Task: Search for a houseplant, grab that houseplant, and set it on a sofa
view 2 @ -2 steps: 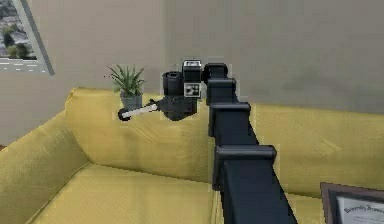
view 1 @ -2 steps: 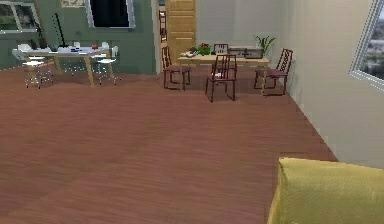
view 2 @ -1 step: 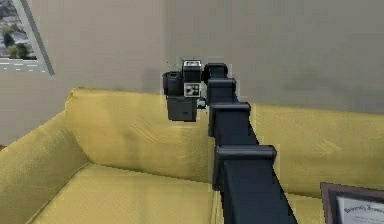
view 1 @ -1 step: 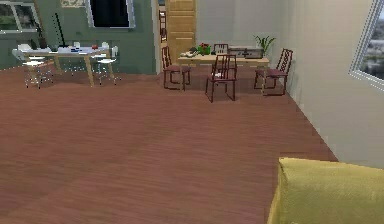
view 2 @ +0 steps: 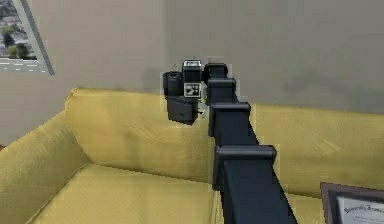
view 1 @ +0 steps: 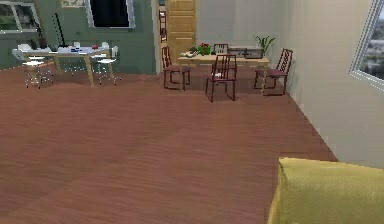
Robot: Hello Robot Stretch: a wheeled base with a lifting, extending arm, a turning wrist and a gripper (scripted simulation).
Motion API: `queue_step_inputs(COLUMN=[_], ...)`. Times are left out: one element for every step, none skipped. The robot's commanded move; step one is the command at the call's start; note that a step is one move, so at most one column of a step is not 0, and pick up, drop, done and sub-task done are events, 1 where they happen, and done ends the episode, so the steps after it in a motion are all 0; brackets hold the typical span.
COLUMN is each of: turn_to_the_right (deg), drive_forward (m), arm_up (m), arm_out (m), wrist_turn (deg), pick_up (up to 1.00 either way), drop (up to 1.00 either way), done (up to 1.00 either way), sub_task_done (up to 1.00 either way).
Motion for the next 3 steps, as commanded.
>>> queue_step_inputs(turn_to_the_right=[0.0, 0.0, 0.0], drive_forward=[0.00, 0.00, 0.00], arm_up=[-0.30, -0.32, 0.00], arm_out=[0.00, 0.00, 0.00], wrist_turn=[0.0, 0.0, 0.0], pick_up=[0.00, 0.00, 0.00], drop=[0.00, 0.00, 1.00], done=[0.00, 0.00, 0.00], sub_task_done=[0.00, 0.00, 0.00])
